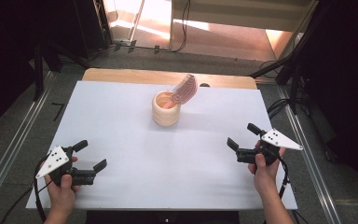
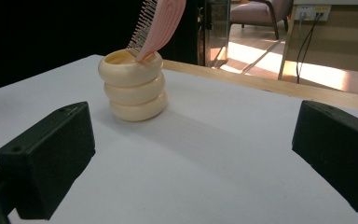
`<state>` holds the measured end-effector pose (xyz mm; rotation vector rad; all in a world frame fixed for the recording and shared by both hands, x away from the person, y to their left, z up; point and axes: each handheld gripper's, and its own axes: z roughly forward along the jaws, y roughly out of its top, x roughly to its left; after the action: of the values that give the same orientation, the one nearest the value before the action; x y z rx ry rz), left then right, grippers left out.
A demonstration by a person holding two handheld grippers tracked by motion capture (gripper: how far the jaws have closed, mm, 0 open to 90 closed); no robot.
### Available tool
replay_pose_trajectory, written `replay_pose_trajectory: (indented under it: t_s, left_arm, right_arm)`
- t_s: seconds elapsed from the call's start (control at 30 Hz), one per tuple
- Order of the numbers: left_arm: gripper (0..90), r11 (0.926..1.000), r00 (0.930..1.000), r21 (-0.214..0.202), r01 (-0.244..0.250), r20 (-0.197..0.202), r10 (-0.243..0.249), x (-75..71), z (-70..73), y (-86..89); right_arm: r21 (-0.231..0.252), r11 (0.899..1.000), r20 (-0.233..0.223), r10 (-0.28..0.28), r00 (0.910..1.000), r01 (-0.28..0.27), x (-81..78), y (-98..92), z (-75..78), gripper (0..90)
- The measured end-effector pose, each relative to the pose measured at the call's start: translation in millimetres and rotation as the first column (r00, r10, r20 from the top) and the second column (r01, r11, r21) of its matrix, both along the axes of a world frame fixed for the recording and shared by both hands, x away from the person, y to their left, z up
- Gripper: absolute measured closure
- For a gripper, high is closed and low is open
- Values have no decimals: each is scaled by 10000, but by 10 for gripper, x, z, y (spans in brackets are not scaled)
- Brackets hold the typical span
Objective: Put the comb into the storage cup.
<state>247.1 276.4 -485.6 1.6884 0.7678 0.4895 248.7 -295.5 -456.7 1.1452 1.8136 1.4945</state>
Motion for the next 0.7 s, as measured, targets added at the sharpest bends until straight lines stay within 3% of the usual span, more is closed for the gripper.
replay_pose_trajectory:
  t_s: [0.7]
  left_arm:
    - [0,10000,10000,-49,-33,23,33,0,6,10]
  right_arm:
    - [-1,9993,-237,-369,9990,370,-185,-207,-131,0]
